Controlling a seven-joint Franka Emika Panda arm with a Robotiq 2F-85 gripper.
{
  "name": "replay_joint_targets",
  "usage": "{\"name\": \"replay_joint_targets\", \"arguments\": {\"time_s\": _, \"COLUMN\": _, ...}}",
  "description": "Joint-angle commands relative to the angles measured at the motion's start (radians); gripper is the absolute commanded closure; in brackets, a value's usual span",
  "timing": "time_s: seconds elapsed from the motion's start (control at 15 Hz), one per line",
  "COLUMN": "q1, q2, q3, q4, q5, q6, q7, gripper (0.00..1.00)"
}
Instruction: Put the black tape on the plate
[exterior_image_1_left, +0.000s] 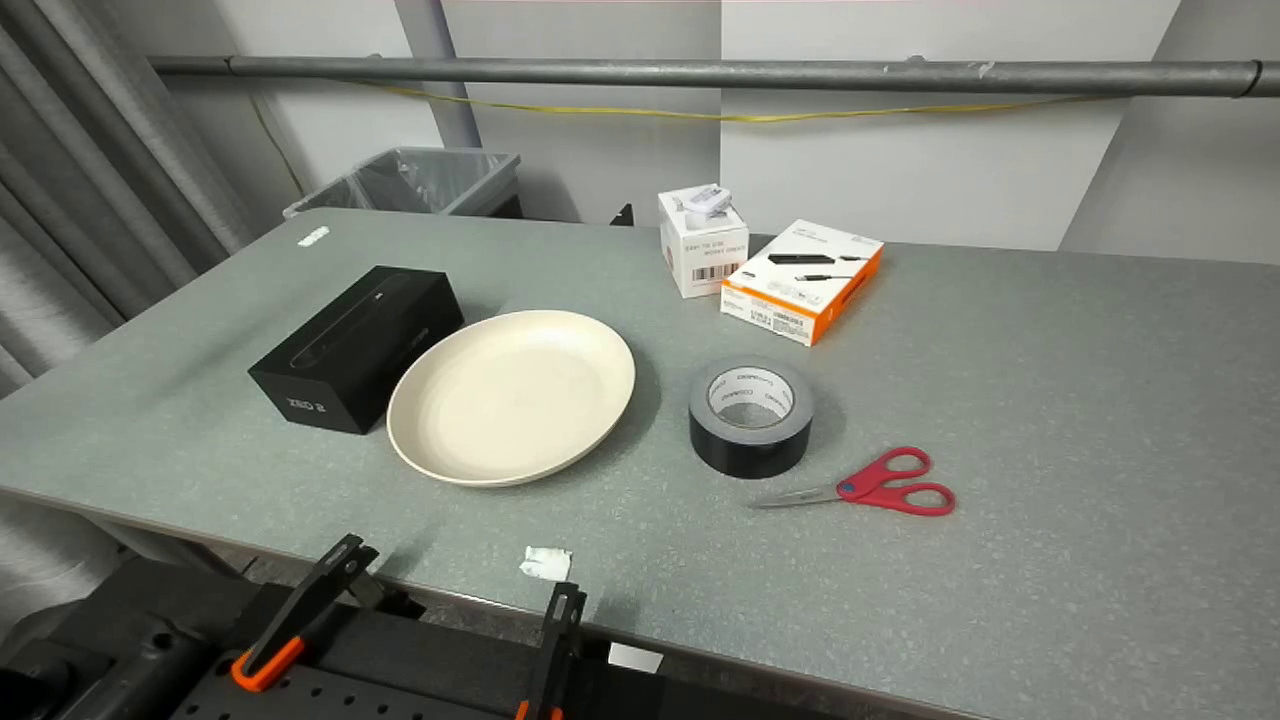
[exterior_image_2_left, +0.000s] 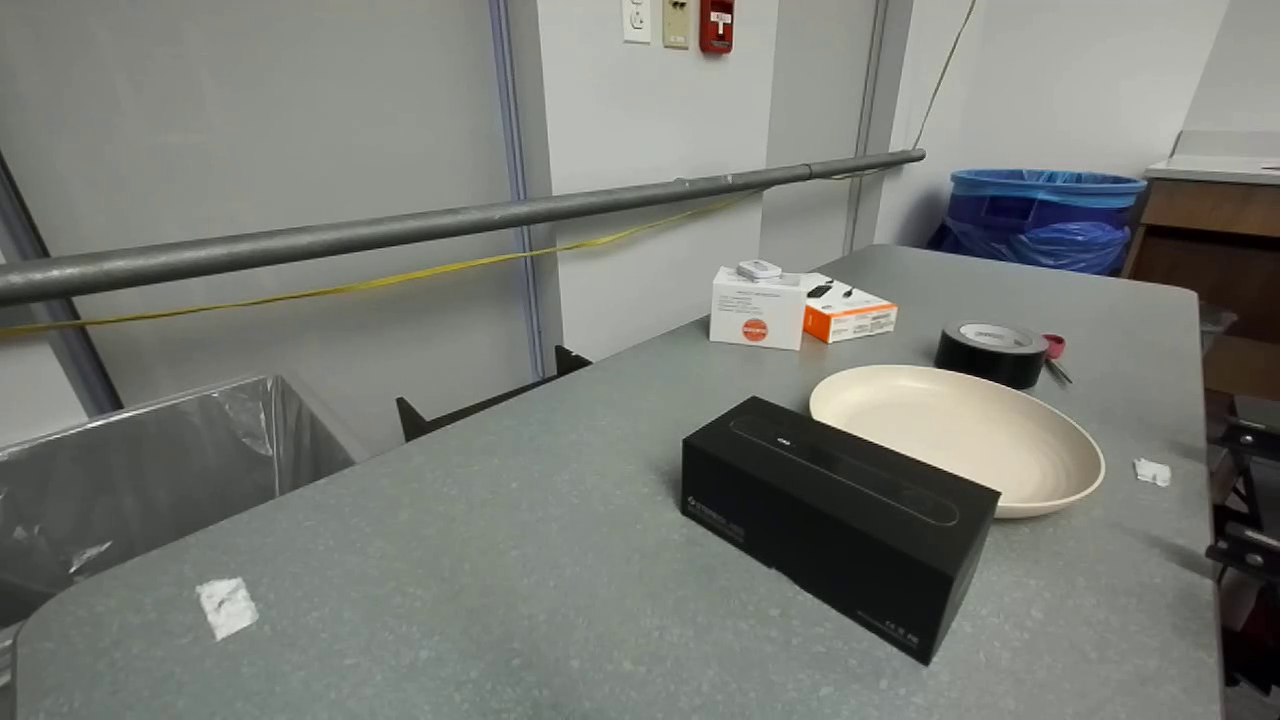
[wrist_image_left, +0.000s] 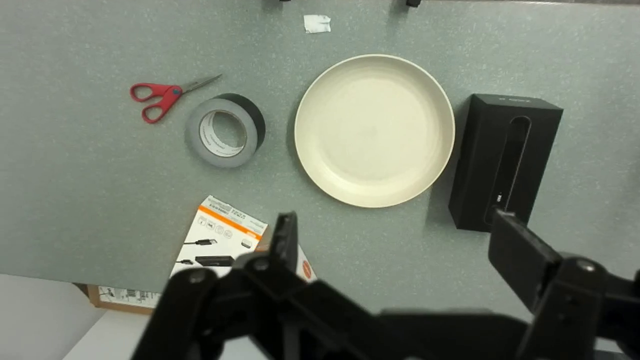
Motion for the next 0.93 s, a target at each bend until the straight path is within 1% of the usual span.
{"name": "replay_joint_targets", "arguments": {"time_s": 0.0, "q1": -0.036, "q2": 0.035, "q3": -0.059, "q4": -0.104, "q5": -0.049, "q6": 0.184, "q7": -0.013, "gripper": 0.00}}
{"name": "replay_joint_targets", "arguments": {"time_s": 0.2, "q1": -0.080, "q2": 0.093, "q3": -0.116, "q4": -0.201, "q5": -0.075, "q6": 0.358, "q7": -0.023, "gripper": 0.00}}
{"name": "replay_joint_targets", "arguments": {"time_s": 0.4, "q1": -0.127, "q2": 0.177, "q3": -0.155, "q4": -0.244, "q5": -0.093, "q6": 0.477, "q7": -0.026, "gripper": 0.00}}
{"name": "replay_joint_targets", "arguments": {"time_s": 0.47, "q1": -0.138, "q2": 0.207, "q3": -0.167, "q4": -0.245, "q5": -0.088, "q6": 0.497, "q7": -0.027, "gripper": 0.00}}
{"name": "replay_joint_targets", "arguments": {"time_s": 0.53, "q1": -0.145, "q2": 0.228, "q3": -0.178, "q4": -0.236, "q5": -0.083, "q6": 0.480, "q7": -0.041, "gripper": 0.00}}
{"name": "replay_joint_targets", "arguments": {"time_s": 0.6, "q1": -0.130, "q2": 0.183, "q3": -0.160, "q4": -0.248, "q5": -0.063, "q6": 0.457, "q7": -0.024, "gripper": 0.00}}
{"name": "replay_joint_targets", "arguments": {"time_s": 0.73, "q1": -0.135, "q2": 0.205, "q3": -0.166, "q4": -0.248, "q5": -0.063, "q6": 0.459, "q7": -0.026, "gripper": 0.00}}
{"name": "replay_joint_targets", "arguments": {"time_s": 0.87, "q1": -0.134, "q2": 0.200, "q3": -0.160, "q4": -0.247, "q5": -0.064, "q6": 0.459, "q7": -0.025, "gripper": 0.00}}
